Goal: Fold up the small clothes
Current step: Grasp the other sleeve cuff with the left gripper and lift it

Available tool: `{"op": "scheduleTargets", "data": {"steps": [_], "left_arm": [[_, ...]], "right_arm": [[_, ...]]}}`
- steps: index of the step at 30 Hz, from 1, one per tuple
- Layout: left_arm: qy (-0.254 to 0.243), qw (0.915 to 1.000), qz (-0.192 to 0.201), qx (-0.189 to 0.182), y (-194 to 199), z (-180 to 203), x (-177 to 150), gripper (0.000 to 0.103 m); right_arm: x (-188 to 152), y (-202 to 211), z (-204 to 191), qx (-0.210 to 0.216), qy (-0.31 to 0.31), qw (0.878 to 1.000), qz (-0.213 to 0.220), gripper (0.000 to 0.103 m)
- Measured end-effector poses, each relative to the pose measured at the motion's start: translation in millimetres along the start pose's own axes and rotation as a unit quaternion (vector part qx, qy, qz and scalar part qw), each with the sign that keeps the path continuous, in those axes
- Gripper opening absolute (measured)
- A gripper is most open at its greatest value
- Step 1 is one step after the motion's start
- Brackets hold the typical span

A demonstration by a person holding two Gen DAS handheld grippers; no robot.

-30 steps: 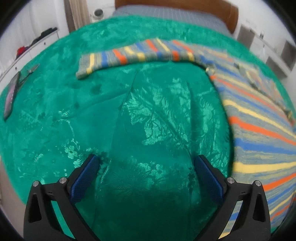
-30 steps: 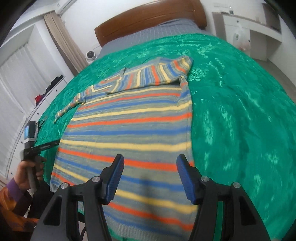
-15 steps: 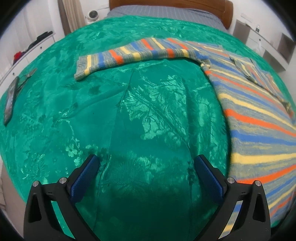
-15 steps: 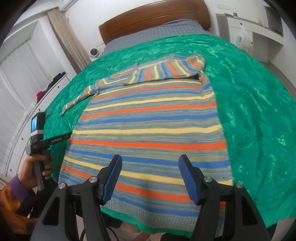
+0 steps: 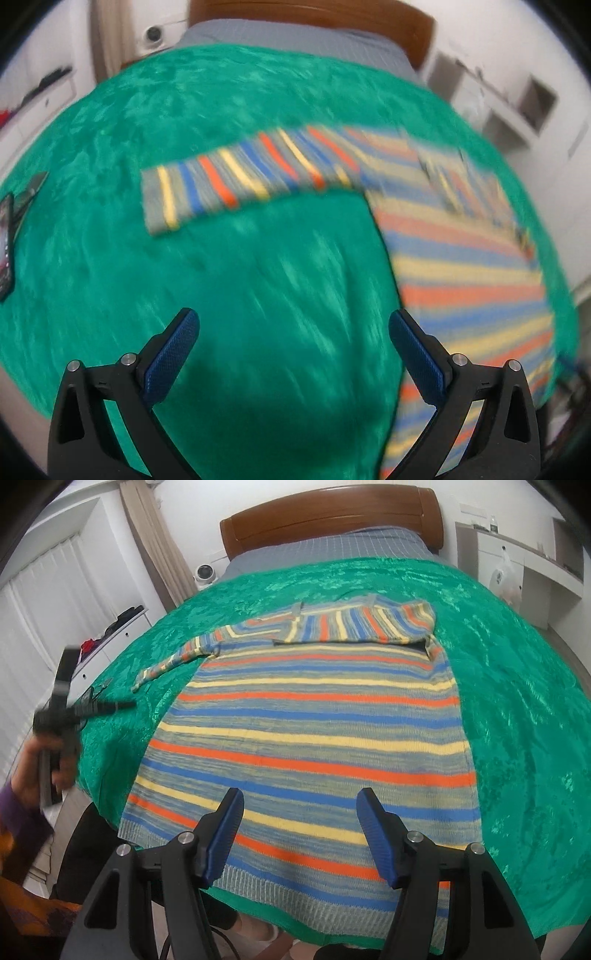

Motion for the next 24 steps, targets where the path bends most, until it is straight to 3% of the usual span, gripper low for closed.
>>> {"op": "scheduleTargets", "data": {"steps": [4,8,10,12,14,16,17,19,20,22,24], "left_arm": [[0.085,0.9963,0.009,0.013,-20.3,-67.5,51.0,0.102],[0.174,0.9838,0.0,0.044,-47.9,-132.5,73.1,0.101],[0.199,0.9794,-0.014,0.034,-62.8,-141.6,75.4,0.099],[0.204,0.9783,-0.029,0.022,-78.4,-137.0,75.2,0.083],[0.193,0.9799,-0.048,0.018,-93.6,-126.8,72.5,0.081],[0.178,0.9812,-0.063,0.04,-107.6,-123.6,67.8,0.078],[0.168,0.9821,-0.062,0.059,-111.9,-122.9,66.3,0.073],[0.152,0.9839,-0.051,0.079,-111.3,-120.5,68.3,0.017],[0.148,0.9846,-0.054,0.076,-111.6,-117.3,69.6,0.004],[0.138,0.9856,-0.046,0.087,-102.5,-111.2,80.4,0.003],[0.094,0.9904,-0.015,0.1,-83.0,-90.4,105.3,0.003]], "right_arm": [[3.4,6.1,3.1,-0.003,-0.004,1.0,0.007,0.063],[-0.1,9.2,6.9,-0.01,0.0,1.0,0.004,0.063],[-3.6,7.7,7.8,-0.011,0.003,1.0,-0.003,0.063],[-6.9,4.5,9.3,-0.013,0.002,1.0,-0.009,0.063],[-8.7,1.4,11.0,-0.013,-0.004,1.0,-0.014,0.063],[-8.7,0.7,10.8,-0.009,-0.012,1.0,-0.014,0.063],[-8.3,1.1,10.0,-0.008,-0.013,1.0,-0.012,0.063],[-7.5,3.0,8.0,-0.006,-0.009,1.0,-0.007,0.063],[-7.3,4.0,7.1,-0.005,-0.006,1.0,-0.006,0.063],[-7.6,5.8,6.6,-0.004,-0.005,1.0,-0.002,0.063],[-8.0,7.4,8.2,-0.002,-0.009,1.0,0.003,0.063]]}}
Point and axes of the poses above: each gripper's, at about its wrist camera, not at the fingertips, and y roughly against the way its jaws point, z to its right, x to its top, the point moved 9 cm from there along -y, roughly the way its jaws point, and after that the axes turned 6 degrees about z, right-handed, at the moved point
